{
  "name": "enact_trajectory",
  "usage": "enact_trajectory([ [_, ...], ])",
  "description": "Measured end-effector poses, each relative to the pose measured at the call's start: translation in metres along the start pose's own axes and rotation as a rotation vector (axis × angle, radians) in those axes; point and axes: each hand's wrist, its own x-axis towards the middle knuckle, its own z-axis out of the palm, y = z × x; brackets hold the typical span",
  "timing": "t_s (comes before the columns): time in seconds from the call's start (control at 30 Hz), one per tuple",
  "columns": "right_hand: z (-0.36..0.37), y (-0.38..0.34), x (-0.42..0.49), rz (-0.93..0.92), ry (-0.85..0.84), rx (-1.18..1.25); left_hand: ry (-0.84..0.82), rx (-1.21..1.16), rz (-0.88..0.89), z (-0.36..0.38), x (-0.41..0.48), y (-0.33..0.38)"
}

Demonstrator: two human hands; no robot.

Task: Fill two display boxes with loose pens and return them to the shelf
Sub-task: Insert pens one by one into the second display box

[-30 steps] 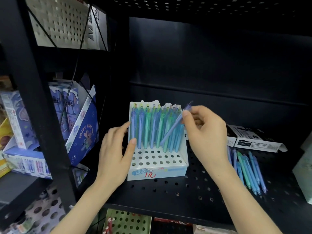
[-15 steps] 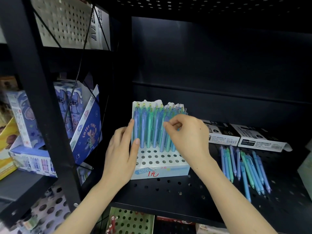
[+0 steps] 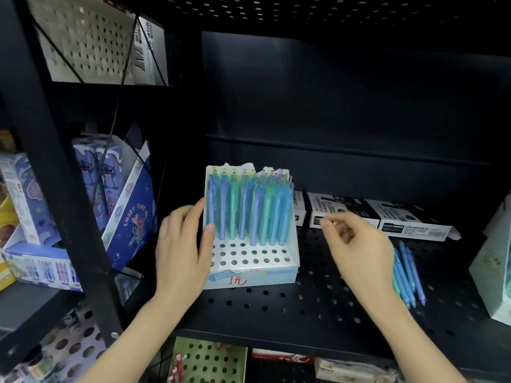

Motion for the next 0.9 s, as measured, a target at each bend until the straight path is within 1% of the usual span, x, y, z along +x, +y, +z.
enact_trajectory([
  [0.07,-0.013,0.030,0.002,0.104,-0.043,-0.102,0.079,0.041,0.053,-0.002,-0.001,0.008],
  [0.17,-0.032,0.069,0.004,0.159,-0.052,-0.262,0.166,0.045,0.147,-0.001,-0.003,0.028],
  [0.23,-0.042,0.090,0.007,0.194,-0.070,-0.347,0.189,0.023,0.215,0.006,-0.006,0.047],
  [0.33,-0.050,0.114,0.011,0.242,-0.161,-0.424,0.122,-0.058,0.331,0.022,-0.011,0.079],
  [0.4,-0.051,0.124,0.015,0.269,-0.232,-0.411,0.006,-0.141,0.362,0.035,-0.013,0.102],
  [0.43,-0.050,0.127,0.018,0.281,-0.263,-0.399,-0.073,-0.193,0.348,0.041,-0.014,0.114],
  [0.53,-0.050,0.132,0.027,0.321,-0.297,-0.368,-0.337,-0.300,0.225,0.061,-0.013,0.143],
  [0.6,-0.050,0.135,0.026,0.353,-0.299,-0.345,-0.485,-0.342,0.108,0.078,-0.008,0.155],
  [0.77,-0.053,0.138,0.023,0.432,-0.318,-0.252,-0.827,-0.358,-0.310,0.117,0.014,0.168],
  [0.83,-0.055,0.138,0.025,0.451,-0.333,-0.195,-0.905,-0.428,-0.493,0.132,0.020,0.169],
  [0.9,-0.056,0.139,0.024,0.470,-0.344,-0.115,-0.923,-0.488,-0.589,0.142,0.023,0.172],
])
